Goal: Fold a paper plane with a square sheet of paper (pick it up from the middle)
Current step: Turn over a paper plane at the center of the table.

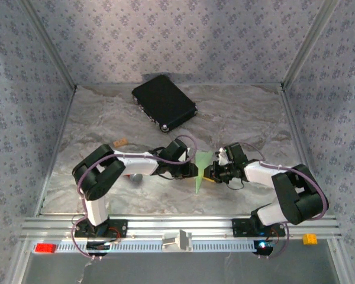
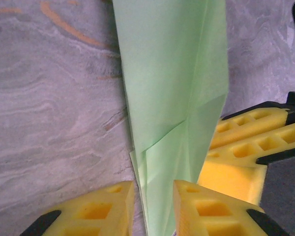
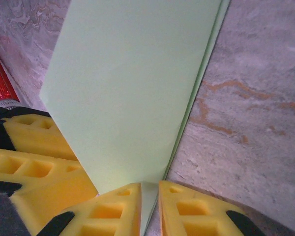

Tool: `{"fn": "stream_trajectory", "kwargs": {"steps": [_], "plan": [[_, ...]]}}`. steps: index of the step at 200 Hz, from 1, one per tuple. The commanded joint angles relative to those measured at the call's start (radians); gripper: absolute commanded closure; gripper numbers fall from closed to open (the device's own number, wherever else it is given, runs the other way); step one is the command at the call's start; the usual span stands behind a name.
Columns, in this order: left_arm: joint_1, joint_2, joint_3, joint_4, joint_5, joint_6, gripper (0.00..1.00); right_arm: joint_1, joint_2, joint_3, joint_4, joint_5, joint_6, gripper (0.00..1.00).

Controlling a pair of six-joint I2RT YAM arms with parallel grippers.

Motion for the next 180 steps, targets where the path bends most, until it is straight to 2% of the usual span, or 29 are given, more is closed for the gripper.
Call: {"fn": "stream_trajectory", "kwargs": {"steps": [1,46,102,180], "plan": [[-0.010,-0.006,0.012,-0.038,0.014,0.006,0.73,-0.002,-0.005,-0.011,-0.008,-0.016,0.011,0.82],[-0.029,0.051,0.061,-0.066,0.042,0.007,0.73,-0.002,0.006,-0.016,0.007,-0.034,0.012,0.83],[-0.034,0.082,0.082,-0.088,0.048,0.004,0.79,0.002,0.024,-0.023,0.027,-0.055,0.016,0.83],[-0.033,0.071,0.057,0.038,0.077,-0.024,0.82,-0.003,0.031,-0.040,0.060,-0.083,0.029,0.85]]}}
